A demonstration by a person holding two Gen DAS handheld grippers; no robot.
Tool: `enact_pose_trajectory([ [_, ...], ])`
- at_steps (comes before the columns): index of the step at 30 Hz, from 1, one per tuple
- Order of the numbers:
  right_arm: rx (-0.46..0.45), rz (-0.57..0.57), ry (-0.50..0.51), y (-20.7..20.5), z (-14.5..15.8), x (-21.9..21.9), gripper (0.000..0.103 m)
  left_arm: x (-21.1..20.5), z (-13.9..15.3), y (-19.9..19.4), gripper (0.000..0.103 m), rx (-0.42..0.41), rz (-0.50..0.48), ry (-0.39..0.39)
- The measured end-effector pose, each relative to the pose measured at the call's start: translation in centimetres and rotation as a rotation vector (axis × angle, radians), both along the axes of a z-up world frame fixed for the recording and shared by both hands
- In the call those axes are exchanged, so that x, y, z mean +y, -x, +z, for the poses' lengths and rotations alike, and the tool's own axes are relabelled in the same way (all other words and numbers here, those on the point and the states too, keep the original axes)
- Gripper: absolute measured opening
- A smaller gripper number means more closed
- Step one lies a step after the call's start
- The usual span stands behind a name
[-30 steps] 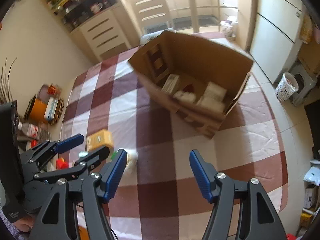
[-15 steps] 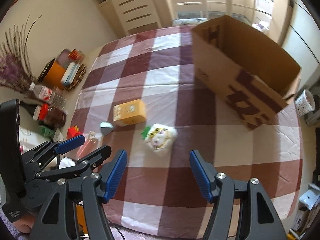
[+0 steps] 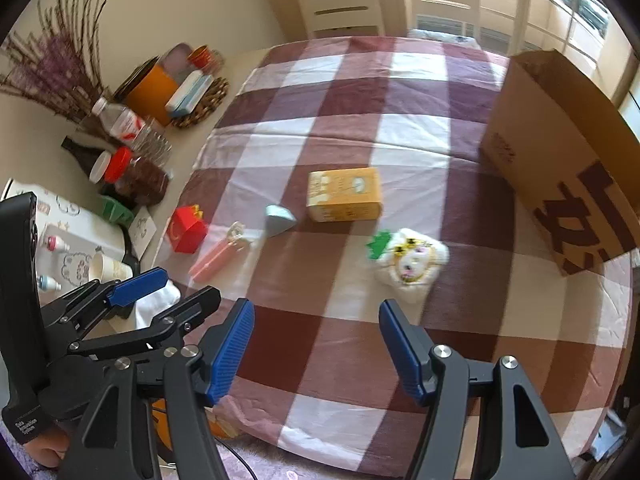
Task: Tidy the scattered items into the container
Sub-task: 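Grasp the white towel with the left tool while the right tool grasps the Hello Kitty plush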
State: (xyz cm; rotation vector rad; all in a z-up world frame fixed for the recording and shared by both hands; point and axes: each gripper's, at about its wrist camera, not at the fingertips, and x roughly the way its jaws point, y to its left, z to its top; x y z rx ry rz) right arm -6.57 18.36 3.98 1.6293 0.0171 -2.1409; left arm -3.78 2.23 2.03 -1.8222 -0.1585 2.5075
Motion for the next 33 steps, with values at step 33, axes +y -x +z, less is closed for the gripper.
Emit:
enact_pose_trajectory([
  [33, -0.046, -0.236, -0.194, 6.8, -11.7, 2.8, 0.067, -16.0, -12.3, -4.4, 0.067, -0.227, 0.308, 0.014],
])
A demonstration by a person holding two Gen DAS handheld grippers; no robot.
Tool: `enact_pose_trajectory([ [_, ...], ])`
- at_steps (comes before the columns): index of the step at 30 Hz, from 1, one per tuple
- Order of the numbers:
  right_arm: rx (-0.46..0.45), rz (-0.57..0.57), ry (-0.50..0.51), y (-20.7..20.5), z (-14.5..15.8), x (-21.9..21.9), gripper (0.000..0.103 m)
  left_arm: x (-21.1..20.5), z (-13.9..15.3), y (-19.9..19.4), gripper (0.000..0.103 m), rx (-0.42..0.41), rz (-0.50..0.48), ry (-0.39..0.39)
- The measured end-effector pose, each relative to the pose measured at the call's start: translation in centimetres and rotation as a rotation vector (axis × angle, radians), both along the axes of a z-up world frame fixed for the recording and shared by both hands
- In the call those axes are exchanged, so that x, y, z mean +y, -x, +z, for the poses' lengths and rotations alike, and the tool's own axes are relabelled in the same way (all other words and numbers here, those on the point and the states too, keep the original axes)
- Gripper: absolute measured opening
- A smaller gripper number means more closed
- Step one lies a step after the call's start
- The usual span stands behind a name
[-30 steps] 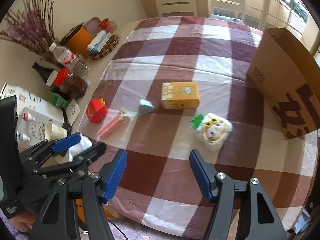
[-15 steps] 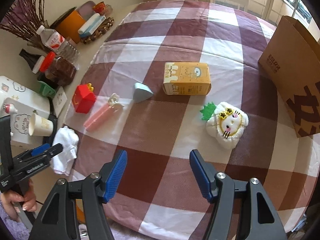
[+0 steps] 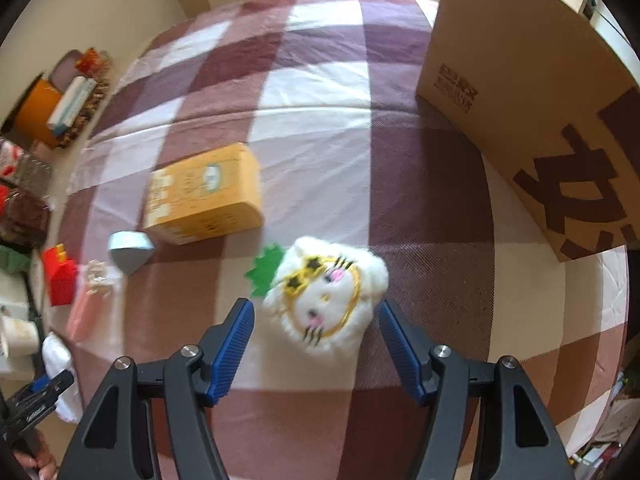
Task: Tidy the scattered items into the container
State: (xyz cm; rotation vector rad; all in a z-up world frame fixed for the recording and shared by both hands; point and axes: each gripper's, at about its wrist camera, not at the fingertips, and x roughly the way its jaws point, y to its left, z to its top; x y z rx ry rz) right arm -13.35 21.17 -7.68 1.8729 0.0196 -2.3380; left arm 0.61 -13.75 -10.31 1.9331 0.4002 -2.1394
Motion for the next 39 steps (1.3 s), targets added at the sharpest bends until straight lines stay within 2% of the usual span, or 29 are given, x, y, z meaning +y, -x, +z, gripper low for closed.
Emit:
enact_pose_trajectory([
  [9, -0.065, -0.048, 0.012, 1.7, -3.1, -0.1, 0.067, 0.4, -1.2, 0.5, 0.071, -0.038, -0.006, 0.037],
  [13, -0.052, -0.025, -0.010, 1.7, -3.2, -0.9, 0.069, 0.7, -1.3, 0.3, 0.070, -0.042, -0.011, 0.060],
  [17, -0.036, 0.008, -0.037, 1.4, -3.2, -1.3, 0.067, 0.9, -1.1, 0.0, 0.061, -0.039, -0.009, 0.096],
  [21, -0.028, 0.016, -0.030, 1.1, -2.9, -1.3, 0.055, 0.7, -0.9, -0.5, 0.040, -0.040, 0.008, 0.127],
  [26, -0.027, 0.024, 0.006, 0.4, -2.1, -1.0, 0.052, 1.0, -0.1, -1.1, 0.029, -0.029, 0.010, 0.142],
  [31, -0.007, 0.067, 0.041, -1.5, -0.4, -1.7, 0.052, 2.4, 1.8, -1.5, 0.027, 0.014, -0.016, 0.145],
  [39, 0.017, 0.134, 0.096, -3.4, 2.6, -2.4, 0.052, 6.1, 5.5, -0.7, 0.027, 0.104, -0.093, 0.109],
])
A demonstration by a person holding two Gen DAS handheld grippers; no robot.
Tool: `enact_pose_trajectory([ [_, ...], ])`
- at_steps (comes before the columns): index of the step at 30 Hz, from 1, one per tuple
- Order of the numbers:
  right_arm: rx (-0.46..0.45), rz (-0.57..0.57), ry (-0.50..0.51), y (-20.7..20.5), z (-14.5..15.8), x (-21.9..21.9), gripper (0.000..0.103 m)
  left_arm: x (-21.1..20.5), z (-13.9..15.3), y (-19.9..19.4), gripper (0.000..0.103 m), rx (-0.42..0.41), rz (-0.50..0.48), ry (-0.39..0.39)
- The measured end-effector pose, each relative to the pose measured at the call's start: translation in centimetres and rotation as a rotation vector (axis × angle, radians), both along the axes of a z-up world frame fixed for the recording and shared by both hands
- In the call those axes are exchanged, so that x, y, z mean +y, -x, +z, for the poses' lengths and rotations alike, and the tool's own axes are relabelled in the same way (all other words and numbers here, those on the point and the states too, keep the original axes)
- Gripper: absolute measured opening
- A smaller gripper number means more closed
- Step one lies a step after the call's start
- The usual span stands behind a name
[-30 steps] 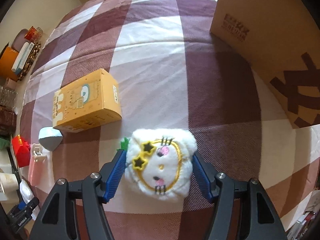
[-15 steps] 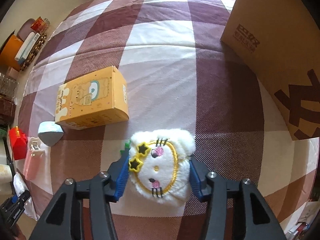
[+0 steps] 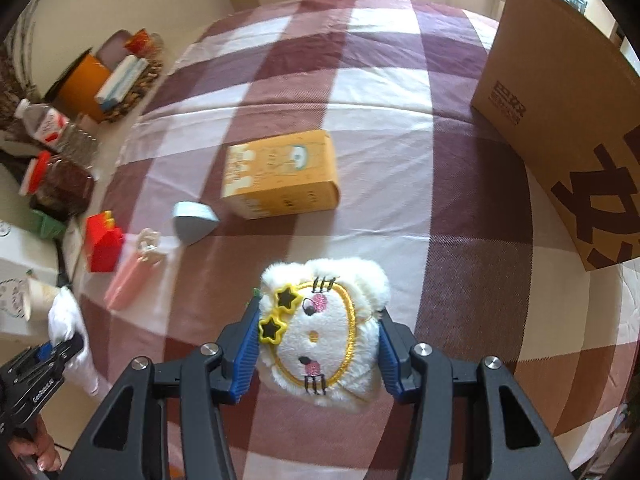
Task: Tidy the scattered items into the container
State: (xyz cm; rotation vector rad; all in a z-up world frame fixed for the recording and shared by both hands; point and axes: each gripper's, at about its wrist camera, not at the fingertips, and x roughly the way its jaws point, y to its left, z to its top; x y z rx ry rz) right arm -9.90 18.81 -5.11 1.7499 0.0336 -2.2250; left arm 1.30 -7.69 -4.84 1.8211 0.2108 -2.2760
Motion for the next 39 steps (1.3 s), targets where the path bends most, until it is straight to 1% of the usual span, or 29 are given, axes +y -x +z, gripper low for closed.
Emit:
enact_pose_trajectory([
  [2, 0.005, 0.013, 0.012, -0.3, 0.6, -0.1, 0.052, 0.4, 0.7, 0.6, 0.027, 0.013, -0.026, -0.011],
  [7, 0.021, 0.033, 0.041, -1.0, 1.9, -1.1, 0.052, 3.2, 1.3, 1.9, 0.027, 0.028, -0.090, -0.027],
  [14, 0.040, 0.046, 0.076, -3.0, 4.4, -0.3, 0.052, 6.4, 2.7, 3.0, 0.027, 0.051, -0.172, -0.031],
  [18, 0.072, 0.050, 0.077, -3.8, 6.2, 0.1, 0.052, 8.2, 3.6, 3.9, 0.027, 0.070, -0.214, -0.033],
  [26, 0.112, 0.020, 0.081, -4.3, 8.3, 2.0, 0.052, 11.8, 5.1, 5.4, 0.027, 0.099, -0.301, -0.034],
  [39, 0.140, -0.072, 0.081, -4.0, 9.4, 6.3, 0.052, 16.9, 5.9, 6.8, 0.027, 0.108, -0.413, -0.035],
])
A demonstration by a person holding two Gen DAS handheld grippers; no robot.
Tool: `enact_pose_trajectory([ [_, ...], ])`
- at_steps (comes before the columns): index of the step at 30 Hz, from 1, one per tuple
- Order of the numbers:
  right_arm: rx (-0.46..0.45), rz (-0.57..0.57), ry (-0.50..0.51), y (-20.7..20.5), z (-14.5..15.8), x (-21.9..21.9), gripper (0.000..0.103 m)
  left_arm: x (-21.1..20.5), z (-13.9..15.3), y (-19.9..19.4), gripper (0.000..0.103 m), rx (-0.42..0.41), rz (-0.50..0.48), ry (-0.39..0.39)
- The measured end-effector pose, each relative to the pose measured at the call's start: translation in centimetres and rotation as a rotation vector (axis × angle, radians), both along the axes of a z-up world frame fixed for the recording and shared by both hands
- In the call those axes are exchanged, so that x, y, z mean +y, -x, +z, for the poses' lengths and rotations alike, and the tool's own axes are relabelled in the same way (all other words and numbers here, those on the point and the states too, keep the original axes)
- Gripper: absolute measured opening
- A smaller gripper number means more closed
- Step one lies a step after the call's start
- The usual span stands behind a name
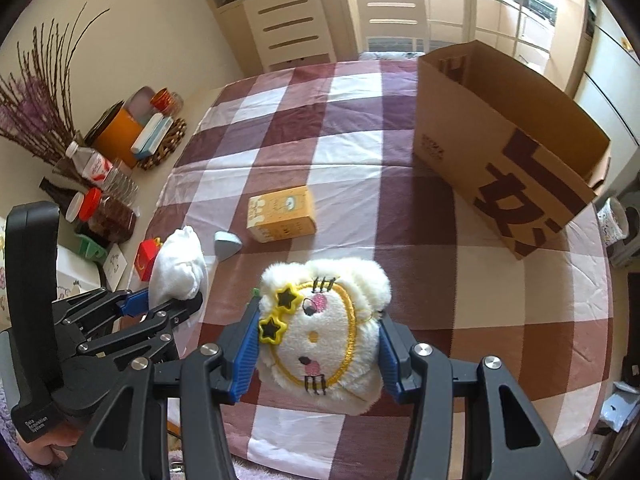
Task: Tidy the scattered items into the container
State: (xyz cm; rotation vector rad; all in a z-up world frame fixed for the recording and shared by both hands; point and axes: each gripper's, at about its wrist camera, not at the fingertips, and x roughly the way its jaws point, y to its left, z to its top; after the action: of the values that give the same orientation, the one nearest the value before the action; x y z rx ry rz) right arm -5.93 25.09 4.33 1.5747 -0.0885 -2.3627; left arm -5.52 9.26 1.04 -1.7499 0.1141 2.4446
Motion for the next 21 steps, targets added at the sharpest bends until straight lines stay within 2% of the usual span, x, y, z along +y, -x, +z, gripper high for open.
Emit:
enact_pose_trajectory([
  [21, 0.007, -0.098, -0.007, -0.3, 0.4, 4.9, 0.052, 5.8, 0.0, 1.1, 0.027, -0.005, -0.123, -0.005],
])
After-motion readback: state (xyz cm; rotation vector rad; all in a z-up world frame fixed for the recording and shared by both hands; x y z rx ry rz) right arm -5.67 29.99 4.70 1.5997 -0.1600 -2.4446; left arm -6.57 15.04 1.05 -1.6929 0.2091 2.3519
